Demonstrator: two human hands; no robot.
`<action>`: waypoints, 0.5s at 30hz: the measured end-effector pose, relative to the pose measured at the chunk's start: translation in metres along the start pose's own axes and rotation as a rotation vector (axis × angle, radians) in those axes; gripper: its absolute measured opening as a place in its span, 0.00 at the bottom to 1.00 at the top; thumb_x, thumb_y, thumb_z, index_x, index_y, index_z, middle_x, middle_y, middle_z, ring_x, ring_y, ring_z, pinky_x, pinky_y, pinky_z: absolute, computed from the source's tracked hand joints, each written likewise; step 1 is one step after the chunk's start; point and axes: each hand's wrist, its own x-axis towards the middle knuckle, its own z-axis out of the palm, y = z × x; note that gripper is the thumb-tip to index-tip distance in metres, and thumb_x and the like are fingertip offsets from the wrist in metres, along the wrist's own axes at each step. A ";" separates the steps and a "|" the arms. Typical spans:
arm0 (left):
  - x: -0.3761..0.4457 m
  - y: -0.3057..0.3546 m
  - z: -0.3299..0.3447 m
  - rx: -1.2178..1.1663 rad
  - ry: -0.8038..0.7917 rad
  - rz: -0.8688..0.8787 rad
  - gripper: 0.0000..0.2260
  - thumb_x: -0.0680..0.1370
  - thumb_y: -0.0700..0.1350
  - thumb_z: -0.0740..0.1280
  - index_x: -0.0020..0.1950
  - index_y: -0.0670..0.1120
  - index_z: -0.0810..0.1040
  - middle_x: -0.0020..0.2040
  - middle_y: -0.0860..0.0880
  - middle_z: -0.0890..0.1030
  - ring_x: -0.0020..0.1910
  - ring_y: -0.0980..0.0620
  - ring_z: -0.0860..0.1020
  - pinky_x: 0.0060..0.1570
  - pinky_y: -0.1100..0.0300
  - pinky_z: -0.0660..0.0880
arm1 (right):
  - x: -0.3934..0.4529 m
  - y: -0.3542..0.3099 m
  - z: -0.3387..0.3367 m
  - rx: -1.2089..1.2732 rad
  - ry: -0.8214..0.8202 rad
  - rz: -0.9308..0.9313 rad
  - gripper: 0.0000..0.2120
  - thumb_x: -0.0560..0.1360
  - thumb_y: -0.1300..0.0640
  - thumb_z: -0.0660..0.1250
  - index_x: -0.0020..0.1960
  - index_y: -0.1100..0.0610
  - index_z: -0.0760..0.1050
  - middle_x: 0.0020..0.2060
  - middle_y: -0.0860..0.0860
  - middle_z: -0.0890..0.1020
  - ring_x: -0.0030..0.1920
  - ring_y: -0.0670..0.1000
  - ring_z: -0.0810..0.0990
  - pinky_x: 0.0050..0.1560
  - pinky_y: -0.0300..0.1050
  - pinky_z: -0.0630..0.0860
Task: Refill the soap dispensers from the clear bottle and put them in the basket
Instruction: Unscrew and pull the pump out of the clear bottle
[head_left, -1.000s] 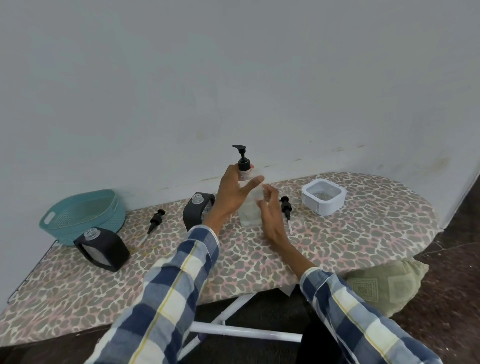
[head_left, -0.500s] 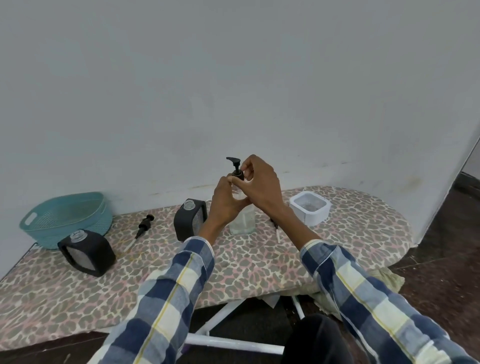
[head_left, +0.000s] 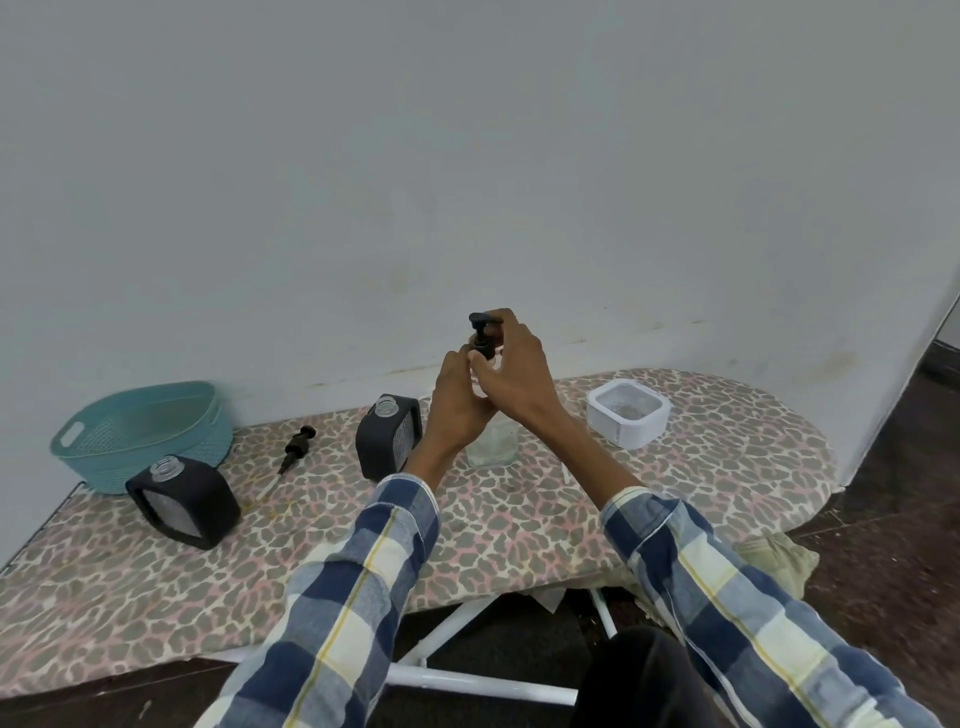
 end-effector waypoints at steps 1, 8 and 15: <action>0.001 -0.002 0.000 0.021 0.003 0.002 0.22 0.76 0.49 0.75 0.69 0.47 0.77 0.58 0.48 0.76 0.58 0.48 0.80 0.46 0.66 0.73 | -0.002 -0.002 0.001 0.014 -0.004 -0.009 0.21 0.77 0.58 0.72 0.68 0.51 0.73 0.59 0.47 0.82 0.59 0.45 0.78 0.63 0.46 0.78; -0.003 0.000 0.001 -0.079 0.031 -0.006 0.28 0.75 0.43 0.80 0.72 0.47 0.74 0.65 0.48 0.75 0.63 0.49 0.78 0.59 0.53 0.78 | 0.001 0.004 0.002 -0.092 0.090 0.059 0.15 0.74 0.45 0.77 0.55 0.53 0.80 0.51 0.48 0.81 0.55 0.52 0.79 0.58 0.52 0.78; -0.004 0.004 0.001 -0.040 0.017 -0.008 0.31 0.74 0.58 0.80 0.71 0.48 0.72 0.61 0.49 0.76 0.60 0.48 0.78 0.58 0.51 0.78 | 0.015 -0.013 -0.020 0.162 0.156 0.063 0.14 0.74 0.49 0.79 0.55 0.55 0.83 0.49 0.48 0.86 0.46 0.42 0.84 0.50 0.33 0.78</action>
